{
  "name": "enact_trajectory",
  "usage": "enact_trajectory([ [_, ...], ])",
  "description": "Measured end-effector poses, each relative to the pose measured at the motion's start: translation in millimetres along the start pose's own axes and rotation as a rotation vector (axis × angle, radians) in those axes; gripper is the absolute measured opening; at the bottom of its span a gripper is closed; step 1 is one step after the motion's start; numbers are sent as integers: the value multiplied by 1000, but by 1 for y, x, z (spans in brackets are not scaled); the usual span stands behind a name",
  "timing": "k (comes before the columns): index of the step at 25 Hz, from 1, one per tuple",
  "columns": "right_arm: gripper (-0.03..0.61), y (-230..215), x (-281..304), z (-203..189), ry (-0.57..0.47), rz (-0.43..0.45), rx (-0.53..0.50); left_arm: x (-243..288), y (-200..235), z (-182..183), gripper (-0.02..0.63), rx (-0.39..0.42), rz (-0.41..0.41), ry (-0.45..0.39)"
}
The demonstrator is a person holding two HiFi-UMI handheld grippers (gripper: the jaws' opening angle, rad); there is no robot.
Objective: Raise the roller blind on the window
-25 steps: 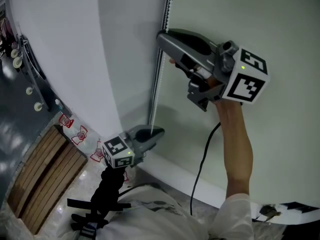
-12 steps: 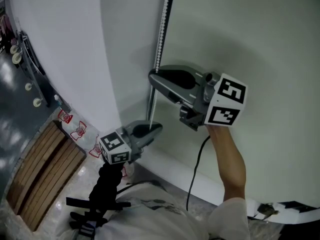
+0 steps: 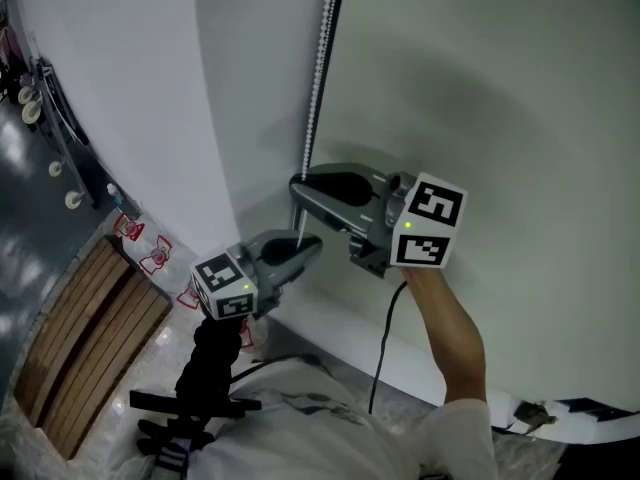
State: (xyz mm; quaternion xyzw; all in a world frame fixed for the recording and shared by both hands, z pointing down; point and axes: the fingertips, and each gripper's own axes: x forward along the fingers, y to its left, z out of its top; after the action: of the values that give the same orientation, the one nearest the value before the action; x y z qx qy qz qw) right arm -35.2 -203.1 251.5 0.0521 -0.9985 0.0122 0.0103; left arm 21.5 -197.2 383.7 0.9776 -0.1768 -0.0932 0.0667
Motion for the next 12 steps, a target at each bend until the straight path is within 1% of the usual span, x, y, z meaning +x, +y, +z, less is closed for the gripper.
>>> enact_trajectory([
  [4, 14, 0, -1, -16, 20, -1, 20, 1, 0, 1, -2, 1, -3, 3],
  [8, 14, -1, 1, -37, 61, -3, 37, 0, 2, 2, -2, -9, 2, 1],
  [12, 14, 2, 4, -60, 76, 7, 82, -2, 3, 1, -2, -14, 1, -3],
])
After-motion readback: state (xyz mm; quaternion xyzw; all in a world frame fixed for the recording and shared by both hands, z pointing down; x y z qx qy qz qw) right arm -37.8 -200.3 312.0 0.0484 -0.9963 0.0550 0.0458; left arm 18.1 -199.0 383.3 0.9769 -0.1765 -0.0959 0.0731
